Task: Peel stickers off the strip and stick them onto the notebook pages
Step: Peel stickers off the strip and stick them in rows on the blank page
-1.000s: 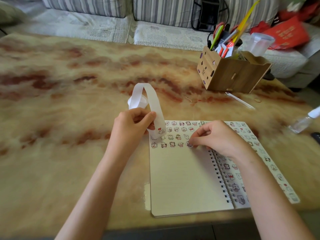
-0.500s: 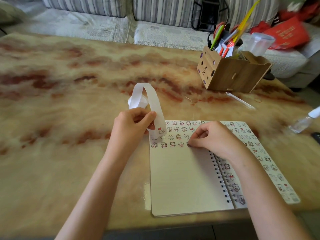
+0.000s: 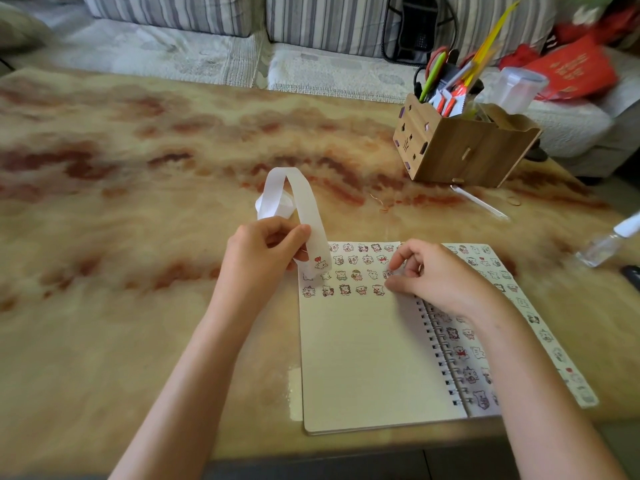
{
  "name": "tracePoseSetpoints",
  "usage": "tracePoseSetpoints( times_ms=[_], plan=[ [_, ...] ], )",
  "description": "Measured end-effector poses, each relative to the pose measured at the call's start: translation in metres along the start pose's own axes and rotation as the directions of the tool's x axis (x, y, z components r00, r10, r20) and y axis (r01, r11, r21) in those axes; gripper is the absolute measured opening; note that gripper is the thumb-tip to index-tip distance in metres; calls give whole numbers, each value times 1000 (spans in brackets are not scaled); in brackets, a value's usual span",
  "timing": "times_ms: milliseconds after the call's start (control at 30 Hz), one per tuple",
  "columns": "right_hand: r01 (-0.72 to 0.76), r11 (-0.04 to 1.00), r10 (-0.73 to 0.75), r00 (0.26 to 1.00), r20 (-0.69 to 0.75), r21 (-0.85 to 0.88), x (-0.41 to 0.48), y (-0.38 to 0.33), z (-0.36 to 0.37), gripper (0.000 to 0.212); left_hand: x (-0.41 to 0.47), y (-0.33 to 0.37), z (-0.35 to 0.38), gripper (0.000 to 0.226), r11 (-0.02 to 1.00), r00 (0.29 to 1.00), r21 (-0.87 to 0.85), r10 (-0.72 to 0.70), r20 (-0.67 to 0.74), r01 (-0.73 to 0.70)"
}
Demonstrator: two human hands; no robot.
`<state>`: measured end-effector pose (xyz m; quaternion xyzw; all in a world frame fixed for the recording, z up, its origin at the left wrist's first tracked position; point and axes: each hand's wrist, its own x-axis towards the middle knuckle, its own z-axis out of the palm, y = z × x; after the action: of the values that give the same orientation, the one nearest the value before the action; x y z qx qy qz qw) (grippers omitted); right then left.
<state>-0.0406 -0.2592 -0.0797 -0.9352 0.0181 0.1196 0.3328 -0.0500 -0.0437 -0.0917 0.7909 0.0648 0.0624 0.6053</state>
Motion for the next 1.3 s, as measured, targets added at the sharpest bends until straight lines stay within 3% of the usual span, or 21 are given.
tracePoseSetpoints(
  times_ms=[133, 333, 533, 733, 933, 1067, 1167, 1300],
  plan=[
    [-5, 1000, 5, 1000, -23, -20, 0, -1, 4, 39, 0, 2, 2, 18, 1000, 1000, -8, 5, 4, -5],
    [18, 1000, -18, 1000, -12, -22, 0, 2, 2, 20, 0, 1, 2, 18, 1000, 1000, -3, 4, 9, -4],
    [-33, 993, 20, 993, -116, -110, 3, 0, 11, 40, -1, 3, 4, 18, 1000, 1000, 9, 6, 9, -6],
    [-3, 999, -1, 996, -90, -44, 3, 1, 8, 16, -3, 6, 4, 19, 1000, 1000, 1, 13, 10, -13],
    [-9, 1000, 8, 999, -32, -21, 1, 1, 4, 36, -3, 7, 4, 20, 1000, 1000, -4, 21, 6, -21],
    [0, 999, -1, 1000, -24, -36, 1, 2, 5, 19, -3, 7, 4, 19, 999, 1000, -32, 19, 10, -19],
    [63, 997, -67, 992, -104, -43, 0, -1, 5, 9, -3, 7, 3, 18, 998, 1000, -65, 23, 15, -22],
    [303, 937, -261, 939, -224, 177, -4, -19, 14, 12, -3, 7, 4, 18, 996, 999, -79, 46, -4, -46]
  ],
)
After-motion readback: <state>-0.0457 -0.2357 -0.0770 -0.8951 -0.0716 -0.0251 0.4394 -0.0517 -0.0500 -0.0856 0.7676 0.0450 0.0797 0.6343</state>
